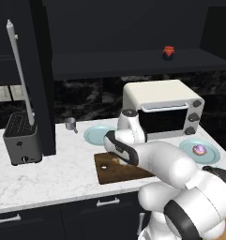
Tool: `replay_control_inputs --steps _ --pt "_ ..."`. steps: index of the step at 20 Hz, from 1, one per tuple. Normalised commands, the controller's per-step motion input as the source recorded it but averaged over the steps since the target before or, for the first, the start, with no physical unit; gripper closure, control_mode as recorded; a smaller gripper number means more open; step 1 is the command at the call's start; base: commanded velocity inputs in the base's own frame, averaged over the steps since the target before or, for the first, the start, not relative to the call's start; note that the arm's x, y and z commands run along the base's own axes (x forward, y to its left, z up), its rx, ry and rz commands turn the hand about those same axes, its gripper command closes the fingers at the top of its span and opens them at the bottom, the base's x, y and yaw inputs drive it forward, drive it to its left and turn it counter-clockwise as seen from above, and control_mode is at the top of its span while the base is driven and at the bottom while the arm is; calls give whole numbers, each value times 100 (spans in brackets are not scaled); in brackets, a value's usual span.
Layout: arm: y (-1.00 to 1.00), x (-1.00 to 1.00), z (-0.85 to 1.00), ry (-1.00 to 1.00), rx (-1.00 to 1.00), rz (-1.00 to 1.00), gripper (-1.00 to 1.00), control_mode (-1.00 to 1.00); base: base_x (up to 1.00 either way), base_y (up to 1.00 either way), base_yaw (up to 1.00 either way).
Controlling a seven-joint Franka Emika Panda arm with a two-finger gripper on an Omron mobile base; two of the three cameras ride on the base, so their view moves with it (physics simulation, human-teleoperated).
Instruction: From the different types of pastries on the counter, select a croissant and place it on the cutting board. Then retrieve a jar of jam from the cabinet and place it alongside the croissant on the cutting board.
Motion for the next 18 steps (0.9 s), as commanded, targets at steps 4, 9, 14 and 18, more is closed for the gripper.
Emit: replay_control_inputs --steps 4,9,14,18 --pt "0 -4 62 -14 0 0 -100 -100 0 0 0" --pt "-2 0 58 -15 0 2 -100 -100 0 0 0" --pt "0 0 13 -4 -2 10 -100 -100 0 0 0" --pt "-3 11 -12 -5 -3 13 -100 -100 0 0 0"
